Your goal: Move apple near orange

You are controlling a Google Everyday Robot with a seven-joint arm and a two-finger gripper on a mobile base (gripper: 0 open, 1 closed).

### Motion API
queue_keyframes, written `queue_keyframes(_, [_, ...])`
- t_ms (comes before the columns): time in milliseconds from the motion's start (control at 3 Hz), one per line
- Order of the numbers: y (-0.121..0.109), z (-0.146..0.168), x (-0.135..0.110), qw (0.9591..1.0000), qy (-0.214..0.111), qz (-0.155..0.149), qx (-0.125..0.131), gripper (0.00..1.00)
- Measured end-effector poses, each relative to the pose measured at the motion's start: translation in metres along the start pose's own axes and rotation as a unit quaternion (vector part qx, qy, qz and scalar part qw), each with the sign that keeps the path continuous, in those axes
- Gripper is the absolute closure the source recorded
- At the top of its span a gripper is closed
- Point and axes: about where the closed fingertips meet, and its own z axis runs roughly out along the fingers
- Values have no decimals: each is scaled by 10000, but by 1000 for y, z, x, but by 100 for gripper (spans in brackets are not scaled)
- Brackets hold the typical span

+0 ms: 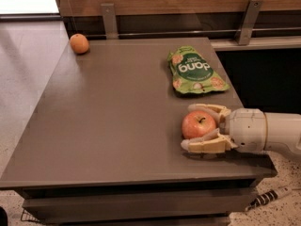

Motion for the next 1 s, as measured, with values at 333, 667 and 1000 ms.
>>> queue_keyframes(333, [1, 2, -1, 10000, 0, -13, -20, 80])
queue_keyframes(667, [2, 4, -3, 10000, 0, -25, -39, 100])
queue_keyframes(1000, [-5, -1, -13, 9999, -19, -86, 48, 100])
